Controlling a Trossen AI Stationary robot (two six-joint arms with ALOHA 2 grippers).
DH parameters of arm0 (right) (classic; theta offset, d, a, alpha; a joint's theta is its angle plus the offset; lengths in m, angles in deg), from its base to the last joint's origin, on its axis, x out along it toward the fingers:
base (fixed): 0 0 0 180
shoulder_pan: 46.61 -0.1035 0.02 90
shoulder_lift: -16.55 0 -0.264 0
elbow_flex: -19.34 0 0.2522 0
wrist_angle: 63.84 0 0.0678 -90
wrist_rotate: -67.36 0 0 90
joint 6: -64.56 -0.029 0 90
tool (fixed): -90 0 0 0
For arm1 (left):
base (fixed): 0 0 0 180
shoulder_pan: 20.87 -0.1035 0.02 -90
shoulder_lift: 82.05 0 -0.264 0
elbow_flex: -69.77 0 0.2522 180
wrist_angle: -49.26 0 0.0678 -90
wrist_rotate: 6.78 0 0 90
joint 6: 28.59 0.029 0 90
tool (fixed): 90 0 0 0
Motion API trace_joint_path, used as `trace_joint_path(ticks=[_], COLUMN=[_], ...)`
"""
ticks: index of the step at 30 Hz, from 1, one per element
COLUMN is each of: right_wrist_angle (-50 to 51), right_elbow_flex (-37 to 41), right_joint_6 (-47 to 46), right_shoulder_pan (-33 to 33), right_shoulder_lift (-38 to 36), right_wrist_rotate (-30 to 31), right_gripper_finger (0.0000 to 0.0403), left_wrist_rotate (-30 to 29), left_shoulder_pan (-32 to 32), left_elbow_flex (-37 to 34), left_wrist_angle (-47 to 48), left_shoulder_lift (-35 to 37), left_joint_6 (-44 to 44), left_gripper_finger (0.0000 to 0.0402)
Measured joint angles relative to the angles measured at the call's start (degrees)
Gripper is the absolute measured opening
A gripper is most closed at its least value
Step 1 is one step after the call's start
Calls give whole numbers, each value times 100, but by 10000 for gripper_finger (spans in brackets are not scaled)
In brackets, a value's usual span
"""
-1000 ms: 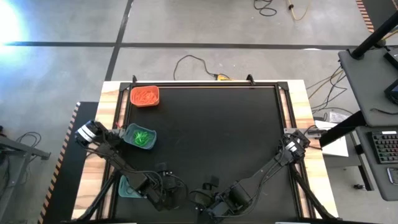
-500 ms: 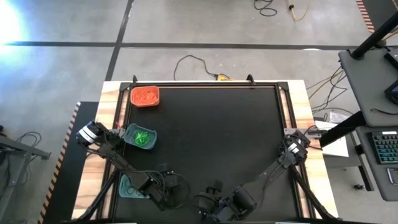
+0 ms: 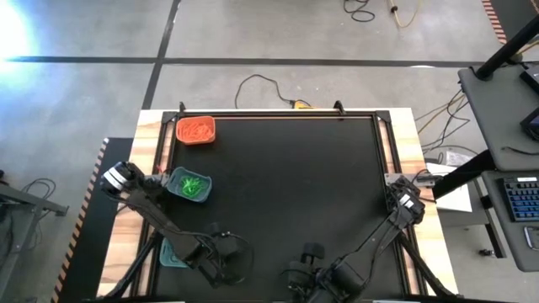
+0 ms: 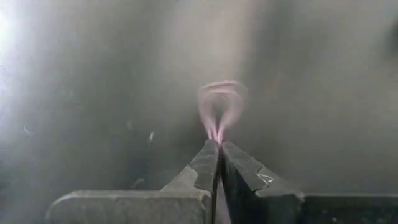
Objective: Sort rubber bands into baskets
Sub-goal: Put the purple rubber band into the green bin
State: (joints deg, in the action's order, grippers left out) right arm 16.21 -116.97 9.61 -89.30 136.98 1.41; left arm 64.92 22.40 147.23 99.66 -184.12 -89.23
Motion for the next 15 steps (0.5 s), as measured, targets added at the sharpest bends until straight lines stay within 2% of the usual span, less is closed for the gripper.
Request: trace_joint_path(ticks=[5, 8, 11, 15], right_wrist_angle=[-15, -29, -26, -29], right_elbow_flex=[64, 88, 93, 95], right_joint_6=[-158, -190, -174, -193], right_shoulder_pan=[-53, -98, -160, -249], right_shoulder_lift=[38, 40, 42, 42], right_wrist_rotate=[0, 5, 159, 537], right_gripper_finger=[226, 226, 226, 226], left_wrist_rotate=[-175, -198, -196, -132], left_shoulder_pan=[212, 526, 863, 1328], left_elbow_flex=[1075, 1581, 1658, 1267], left_wrist_angle=[1705, 2805, 3417, 3437], left_shoulder_lift=[256, 424, 669, 1198], left_joint_6=[253, 104, -412, -1649], left_gripper_finger=[0, 0, 0, 0])
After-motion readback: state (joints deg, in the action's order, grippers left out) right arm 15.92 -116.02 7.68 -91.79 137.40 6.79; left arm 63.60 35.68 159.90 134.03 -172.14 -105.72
